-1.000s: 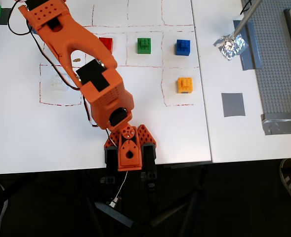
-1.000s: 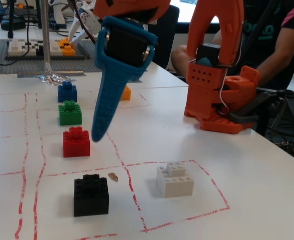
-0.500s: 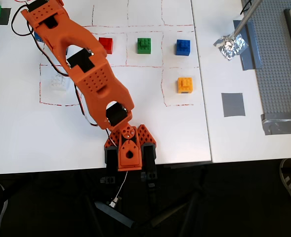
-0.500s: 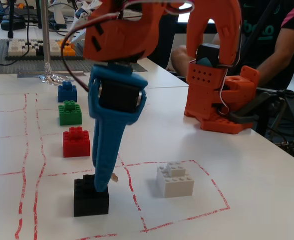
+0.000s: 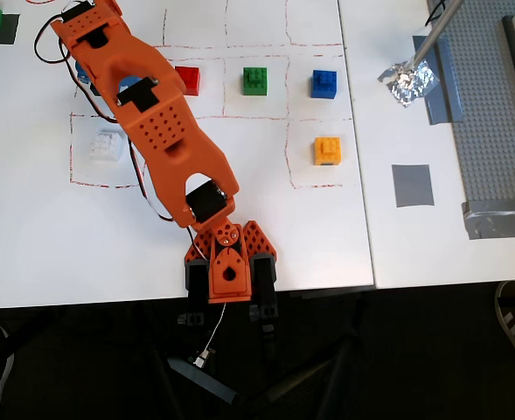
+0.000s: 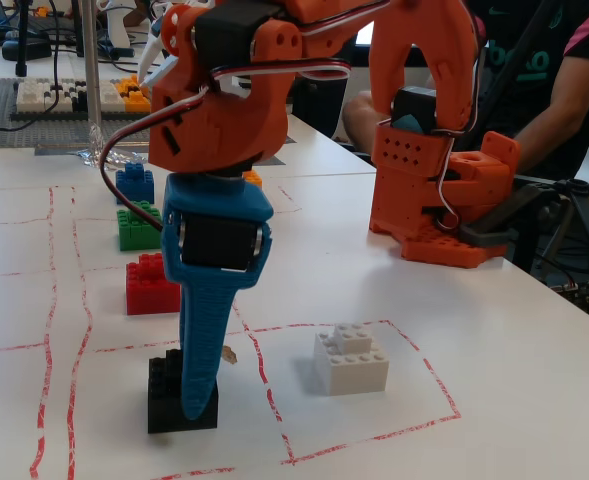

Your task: Grab the block and put it in the grey marker

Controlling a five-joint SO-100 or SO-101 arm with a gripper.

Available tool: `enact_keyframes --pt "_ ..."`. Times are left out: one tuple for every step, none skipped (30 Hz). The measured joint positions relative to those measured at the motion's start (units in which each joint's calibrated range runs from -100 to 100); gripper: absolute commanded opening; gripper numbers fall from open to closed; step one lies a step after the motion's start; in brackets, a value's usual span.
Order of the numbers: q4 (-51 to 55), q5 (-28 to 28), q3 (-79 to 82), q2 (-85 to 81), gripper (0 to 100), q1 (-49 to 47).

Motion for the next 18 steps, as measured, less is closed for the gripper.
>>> enact_keyframes --pt "0.0 0.2 -0.7 0.4 31 0.0" --pt "-0.2 0.5 -1.7 1.5 30 0.0" --pt "-0.2 0.7 -2.3 2.2 30 -0.3" --pt "-0.2 0.9 -2.3 2.8 29 -0.4" --pt "-0.2 1.1 -2.3 3.0 29 -0.6" --pt "-0.2 1.1 -2.4 3.0 29 -0.6" --pt "-0.2 1.1 -2.4 3.0 27 -0.6" --pt "-0.2 0.9 -2.4 3.0 24 -0.5" --pt "-0.2 1.2 -2.4 3.0 22 -0.5" --pt "-0.2 1.3 -2.4 3.0 20 -0.5" --pt "-0.3 1.4 -2.4 3.0 18 -0.3" --pt "-0.6 1.5 -2.4 3.0 15 0.0" --pt "-1.0 1.5 -2.4 3.0 13 0.2" --pt "-1.3 1.4 -2.4 3.0 10 0.4" --pt "-1.4 1.4 -2.4 3.0 7 0.5" --pt "-1.4 1.4 -2.4 3.0 6 0.5" --pt "-1.4 1.5 -2.4 3.0 4 0.4" --pt "-1.4 1.7 -2.4 3.0 2 0.3"
